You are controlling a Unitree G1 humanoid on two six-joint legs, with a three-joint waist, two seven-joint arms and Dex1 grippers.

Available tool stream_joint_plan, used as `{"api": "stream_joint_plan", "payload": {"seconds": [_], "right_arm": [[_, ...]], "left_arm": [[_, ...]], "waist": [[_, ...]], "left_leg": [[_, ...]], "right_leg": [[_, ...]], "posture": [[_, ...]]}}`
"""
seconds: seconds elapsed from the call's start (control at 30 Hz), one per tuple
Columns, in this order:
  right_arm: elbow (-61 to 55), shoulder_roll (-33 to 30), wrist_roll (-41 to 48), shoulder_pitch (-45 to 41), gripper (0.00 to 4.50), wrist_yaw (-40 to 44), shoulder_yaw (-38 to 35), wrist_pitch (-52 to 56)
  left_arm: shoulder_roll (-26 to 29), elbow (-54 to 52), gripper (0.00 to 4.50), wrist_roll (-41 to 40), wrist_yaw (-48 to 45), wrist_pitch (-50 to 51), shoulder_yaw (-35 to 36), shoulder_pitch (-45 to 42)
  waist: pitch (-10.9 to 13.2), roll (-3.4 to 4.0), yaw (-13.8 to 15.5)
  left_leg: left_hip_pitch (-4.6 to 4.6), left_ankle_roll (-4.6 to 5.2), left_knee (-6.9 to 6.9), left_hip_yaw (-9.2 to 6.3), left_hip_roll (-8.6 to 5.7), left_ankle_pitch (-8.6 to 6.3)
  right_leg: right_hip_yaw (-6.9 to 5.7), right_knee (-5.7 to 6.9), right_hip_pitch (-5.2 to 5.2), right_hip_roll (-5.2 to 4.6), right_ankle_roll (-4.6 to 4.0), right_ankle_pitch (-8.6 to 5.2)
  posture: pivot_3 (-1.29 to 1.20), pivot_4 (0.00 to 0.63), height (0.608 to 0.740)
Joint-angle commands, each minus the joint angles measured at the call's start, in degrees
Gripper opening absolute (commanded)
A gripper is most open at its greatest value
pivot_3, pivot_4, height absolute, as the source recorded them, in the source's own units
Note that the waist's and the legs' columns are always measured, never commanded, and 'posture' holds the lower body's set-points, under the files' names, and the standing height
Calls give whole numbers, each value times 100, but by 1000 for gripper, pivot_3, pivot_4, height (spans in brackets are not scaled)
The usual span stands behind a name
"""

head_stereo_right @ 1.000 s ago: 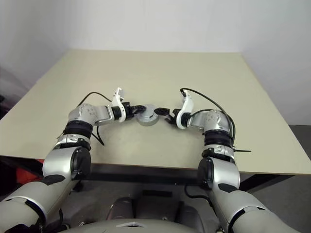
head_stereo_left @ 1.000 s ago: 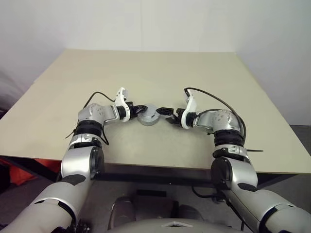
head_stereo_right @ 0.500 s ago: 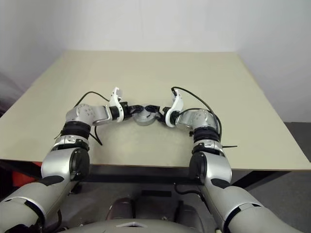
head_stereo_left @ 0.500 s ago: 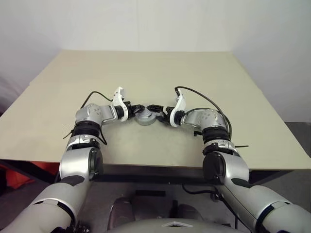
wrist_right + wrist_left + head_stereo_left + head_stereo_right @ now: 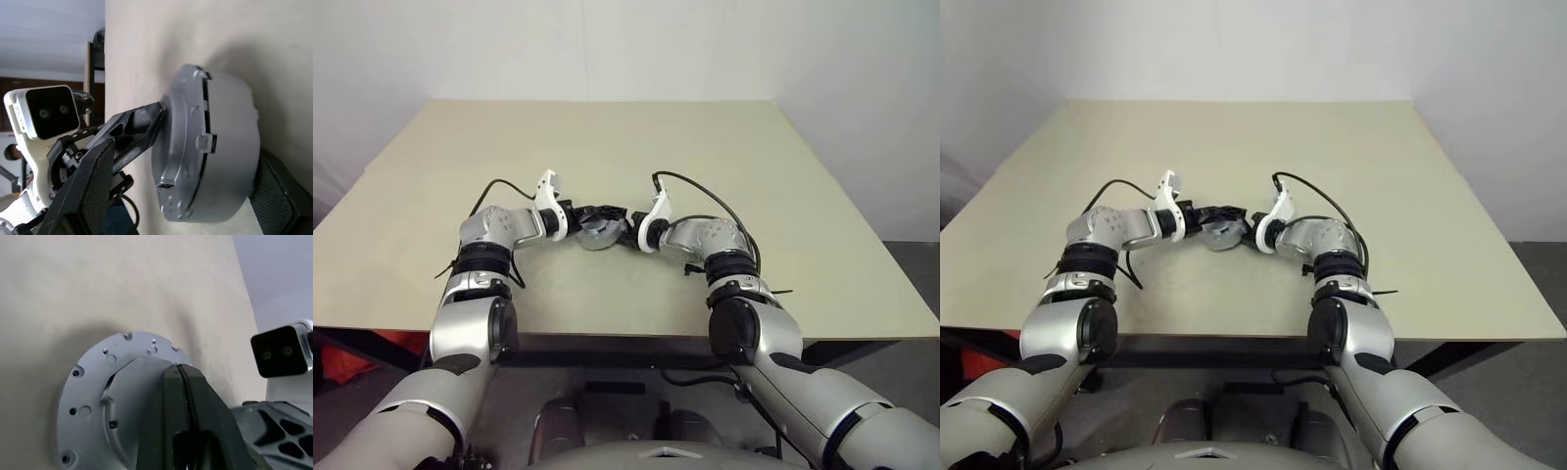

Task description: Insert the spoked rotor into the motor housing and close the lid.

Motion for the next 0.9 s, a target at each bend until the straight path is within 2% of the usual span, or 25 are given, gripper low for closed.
{"api": "stream_joint_plan", "payload": {"seconds": [0.03, 0.13, 0.3, 0.37, 0.9], "right_arm": [[-94, 203, 440, -428, 4472, 146, -50, -21], [-61, 208, 438, -443, 4472, 136, -87, -103], [36, 179, 431, -468, 3473, 48, -140, -308], [64, 158, 456, -485, 3268, 43, -137, -346], [139, 25, 399, -486, 3232, 30, -5, -547]], "left_arm": [[-51, 20, 0, 44, 92, 69, -50, 79], [-56, 15, 0, 53, 100, 67, -41, 85], [-70, 2, 0, 58, 124, 55, -41, 91], [-77, -16, 0, 56, 139, 49, -41, 99], [-96, -2, 0, 69, 158, -28, -67, 96]], "waist": [[0, 0, 4], [0, 0, 4], [0, 1, -1], [0, 0, 5], [0, 0, 7]], "left_leg": [[-2, 0, 0, -1, 0, 0], [-6, 1, -1, -3, 1, -1], [-6, 1, -1, -2, 2, -1], [-4, 0, -1, -3, 1, -1], [-3, 0, 0, -2, -2, -1]], "right_leg": [[-1, 0, 0, 0, 0, 0], [-3, 0, -6, 0, 1, 0], [-3, 1, -8, 0, 1, 1], [-3, 2, -5, 0, 1, 0], [-3, 1, -1, -3, 1, 1]], "posture": [[0, 0, 740], [0, 0, 740], [0, 0, 740], [0, 0, 740], [0, 0, 740]]}}
